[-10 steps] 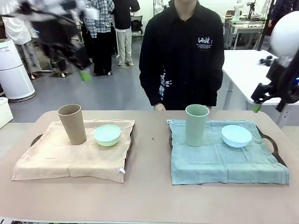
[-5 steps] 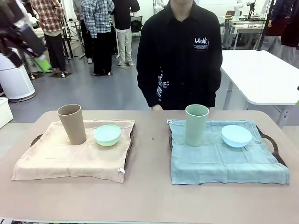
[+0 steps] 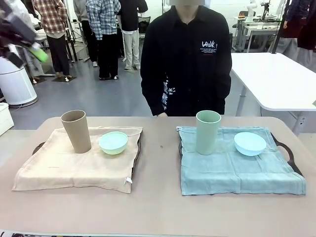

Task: Set up a tray with a mat and arrange the tableware.
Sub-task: Place the Picnic Bowl and Reusable plastic cup back onto the Handle tray in front of the human's position.

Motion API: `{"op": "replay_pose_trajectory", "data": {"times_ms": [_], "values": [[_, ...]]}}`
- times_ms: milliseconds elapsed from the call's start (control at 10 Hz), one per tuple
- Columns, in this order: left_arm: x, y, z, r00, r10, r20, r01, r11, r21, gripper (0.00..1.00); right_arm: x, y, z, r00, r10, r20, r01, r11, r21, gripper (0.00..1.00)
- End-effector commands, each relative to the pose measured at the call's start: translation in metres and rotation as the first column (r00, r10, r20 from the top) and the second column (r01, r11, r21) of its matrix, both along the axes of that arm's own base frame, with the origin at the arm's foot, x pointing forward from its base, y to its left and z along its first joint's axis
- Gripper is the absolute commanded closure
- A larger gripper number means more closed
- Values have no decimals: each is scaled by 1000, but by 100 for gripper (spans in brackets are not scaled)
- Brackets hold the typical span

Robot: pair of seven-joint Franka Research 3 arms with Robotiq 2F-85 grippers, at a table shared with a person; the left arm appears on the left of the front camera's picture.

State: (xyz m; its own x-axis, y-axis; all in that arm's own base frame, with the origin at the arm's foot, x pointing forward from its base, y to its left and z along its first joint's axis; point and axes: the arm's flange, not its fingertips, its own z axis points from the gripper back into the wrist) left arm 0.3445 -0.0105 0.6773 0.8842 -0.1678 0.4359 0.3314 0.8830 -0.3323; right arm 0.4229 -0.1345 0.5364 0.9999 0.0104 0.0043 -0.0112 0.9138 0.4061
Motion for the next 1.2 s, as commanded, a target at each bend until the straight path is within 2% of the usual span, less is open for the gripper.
{"op": "replay_pose_trajectory", "data": {"times_ms": [0,100,200,300,400,500,600,700,800,900,1000,1100], "values": [[13,72,-26,999,-30,-10,26,959,-283,0,30,-64,11,994,-25,-108,52,965,255,0],[22,92,-40,999,-36,-9,30,921,-389,0,32,-70,4,992,21,-127,23,942,335,0],[25,111,-59,998,-57,5,49,810,-584,0,30,-81,5,983,131,-126,-43,842,538,0],[16,125,-73,997,-68,20,61,677,-733,0,24,-99,5,967,230,-108,-79,678,731,0],[9,109,-69,989,80,-128,-134,858,-496,0,26,-103,-3,990,50,-131,45,774,632,0],[16,132,-61,999,0,33,19,807,-590,0,13,-78,-5,989,119,-82,-58,849,525,0],[16,132,-61,999,0,33,19,807,-590,0,13,-78,-5,989,119,-82,-58,849,525,0],[17,131,-77,1000,20,-20,-28,794,-608,0,13,-94,-9,989,117,-90,-37,789,613,0],[10,146,-84,997,74,38,-31,762,-646,0,18,-110,-18,990,-107,-88,138,769,624,0],[1,170,-95,993,100,56,-32,713,-700,0,21,-130,-29,943,-291,-158,321,681,658,0],[-5,191,-103,991,117,61,-34,672,-740,0,19,-141,-35,905,-382,-186,404,638,655,0],[-13,207,-108,990,125,65,-31,642,-766,0,12,-148,-38,853,-480,-205,483,578,658,0]]}}
